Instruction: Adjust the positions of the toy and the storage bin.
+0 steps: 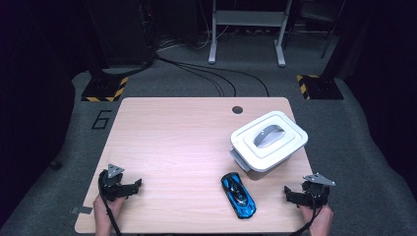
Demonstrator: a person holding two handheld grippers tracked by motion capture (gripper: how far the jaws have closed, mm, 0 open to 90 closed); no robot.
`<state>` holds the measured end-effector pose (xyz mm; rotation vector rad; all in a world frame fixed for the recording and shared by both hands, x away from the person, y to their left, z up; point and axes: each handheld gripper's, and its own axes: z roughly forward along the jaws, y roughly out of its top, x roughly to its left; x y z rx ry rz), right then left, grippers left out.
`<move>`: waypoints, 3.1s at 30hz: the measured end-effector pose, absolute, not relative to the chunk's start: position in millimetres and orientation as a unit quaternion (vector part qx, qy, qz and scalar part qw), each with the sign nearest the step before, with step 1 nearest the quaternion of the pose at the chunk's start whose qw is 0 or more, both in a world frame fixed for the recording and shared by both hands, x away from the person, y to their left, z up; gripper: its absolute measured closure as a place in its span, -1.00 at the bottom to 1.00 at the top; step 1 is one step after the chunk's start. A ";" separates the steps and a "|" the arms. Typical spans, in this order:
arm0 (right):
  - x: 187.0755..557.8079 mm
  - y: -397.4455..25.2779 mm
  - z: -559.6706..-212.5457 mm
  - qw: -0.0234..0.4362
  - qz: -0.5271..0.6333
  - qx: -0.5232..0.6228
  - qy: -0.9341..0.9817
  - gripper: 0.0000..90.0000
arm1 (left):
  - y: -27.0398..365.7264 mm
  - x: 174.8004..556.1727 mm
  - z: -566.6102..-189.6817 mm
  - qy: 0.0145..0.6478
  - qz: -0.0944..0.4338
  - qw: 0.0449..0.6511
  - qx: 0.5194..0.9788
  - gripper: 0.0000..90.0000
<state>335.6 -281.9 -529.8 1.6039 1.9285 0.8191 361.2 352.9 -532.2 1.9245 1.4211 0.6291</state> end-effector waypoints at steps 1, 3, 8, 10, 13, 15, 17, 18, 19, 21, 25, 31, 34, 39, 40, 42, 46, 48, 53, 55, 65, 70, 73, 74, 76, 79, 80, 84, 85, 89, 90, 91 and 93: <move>335.6 -281.8 -529.8 0.249 0.301 0.589 0.707 -1.00 | 352.9 361.2 -532.2 0.543 0.240 0.328 0.735 -0.84; 335.5 -281.6 -529.8 0.250 0.300 0.590 0.707 -1.00 | 353.1 361.2 -532.2 0.543 0.240 0.328 0.735 -0.84; 335.5 -281.5 -529.8 0.249 0.301 0.590 0.706 -1.00 | 353.2 361.3 -532.3 0.543 0.239 0.328 0.735 -0.84; 335.3 -281.7 -529.7 0.249 0.300 0.590 0.707 -1.00 | 353.2 361.3 -532.3 0.543 0.239 0.328 0.735 -0.84; 336.3 -283.3 -528.5 0.244 0.300 0.587 0.711 -0.99 | 353.2 361.3 -532.3 0.543 0.239 0.328 0.735 -0.84; 336.7 -283.7 -526.8 0.240 0.303 0.590 0.709 -0.99 | 353.2 361.3 -532.2 0.543 0.239 0.328 0.735 -0.84; 336.9 -283.5 -520.3 0.241 0.306 0.588 0.709 -0.99 | 353.2 361.3 -532.2 0.543 0.239 0.328 0.735 -0.84; 336.6 -283.3 -514.9 0.242 0.310 0.586 0.708 -0.99 | 353.2 361.3 -532.3 0.543 0.239 0.328 0.735 -0.84; 336.4 -283.1 -508.9 0.243 0.321 0.584 0.705 -0.98 | 353.2 361.3 -532.3 0.543 0.239 0.328 0.735 -0.84; 336.8 -281.5 -495.8 0.243 0.332 0.580 0.703 -0.98 | 353.2 361.3 -532.3 0.543 0.239 0.328 0.735 -0.84; 340.9 -278.4 -470.0 0.248 0.345 0.568 0.705 -0.96 | 353.2 361.3 -532.3 0.543 0.239 0.328 0.735 -0.84; 351.9 -277.5 -436.9 0.254 0.362 0.564 0.698 -0.96 | 353.2 361.3 -532.3 0.543 0.239 0.328 0.735 -0.84; 359.1 -276.2 -423.0 0.259 0.367 0.560 0.696 -0.96 | 353.2 361.3 -532.3 0.543 0.239 0.328 0.735 -0.84; 373.8 -273.5 -405.3 0.260 0.367 0.557 0.698 -0.94 | 353.1 361.2 -532.3 0.543 0.239 0.329 0.735 -0.84; 378.2 -273.2 -403.0 0.259 0.366 0.559 0.698 -0.93 | 353.1 361.2 -532.3 0.543 0.239 0.329 0.735 -0.84; 384.8 -273.2 -400.8 0.252 0.368 0.562 0.697 -0.88 | 353.1 361.2 -532.3 0.543 0.239 0.329 0.735 -0.84; 394.5 -271.5 -401.2 0.242 0.371 0.569 0.693 -0.83 | 353.1 361.2 -532.3 0.543 0.239 0.329 0.735 -0.84; 398.0 -269.5 -402.4 0.234 0.374 0.574 0.690 -0.79 | 353.1 361.2 -532.3 0.543 0.239 0.329 0.735 -0.84; 406.4 -266.8 -404.0 0.222 0.368 0.592 0.682 -0.64 | 353.1 361.2 -532.3 0.543 0.239 0.329 0.735 -0.84; 410.3 -266.2 -405.1 0.219 0.364 0.601 0.677 -0.62 | 353.1 361.2 -532.3 0.543 0.239 0.329 0.735 -0.84; 423.9 -262.3 -402.9 0.228 0.345 0.606 0.679 -0.49 | 353.2 361.2 -532.3 0.543 0.239 0.329 0.735 -0.84; 435.0 -258.5 -401.7 0.229 0.338 0.604 0.684 -0.46 | 353.2 361.3 -532.3 0.543 0.239 0.329 0.735 -0.84; 442.2 -254.7 -399.6 0.232 0.329 0.603 0.689 -0.41 | 353.2 361.3 -532.3 0.543 0.239 0.329 0.735 -0.84; 445.0 -252.5 -399.2 0.236 0.328 0.603 0.688 -0.41 | 353.1 361.2 -532.2 0.543 0.239 0.328 0.735 -0.84; 448.7 -250.9 -398.5 0.236 0.324 0.602 0.690 -0.40 | 353.2 361.2 -532.2 0.543 0.239 0.328 0.735 -0.84; 455.3 -249.5 -398.0 0.234 0.325 0.601 0.691 -0.35 | 353.1 361.2 -532.2 0.543 0.239 0.328 0.735 -0.84; 457.4 -249.0 -397.9 0.233 0.325 0.603 0.690 -0.34 | 353.2 361.2 -532.2 0.543 0.239 0.328 0.735 -0.84; 464.9 -247.3 -397.3 0.228 0.327 0.601 0.693 -0.29 | 353.1 361.2 -532.3 0.543 0.239 0.329 0.735 -0.84; 467.0 -246.7 -396.9 0.226 0.327 0.601 0.693 -0.27 | 353.2 361.2 -532.3 0.543 0.239 0.328 0.735 -0.84; 475.0 -244.8 -395.9 0.220 0.327 0.598 0.698 -0.23 | 353.1 361.2 -532.2 0.543 0.239 0.328 0.735 -0.84; 477.3 -244.7 -396.0 0.220 0.328 0.597 0.698 -0.22 | 353.2 361.2 -532.3 0.543 0.239 0.329 0.735 -0.84; 479.0 -244.1 -395.6 0.216 0.328 0.597 0.699 -0.21 | 353.2 361.2 -532.3 0.543 0.239 0.329 0.735 -0.84; 483.3 -244.3 -396.2 0.214 0.332 0.590 0.704 -0.20 | 353.1 361.2 -532.3 0.543 0.239 0.329 0.735 -0.84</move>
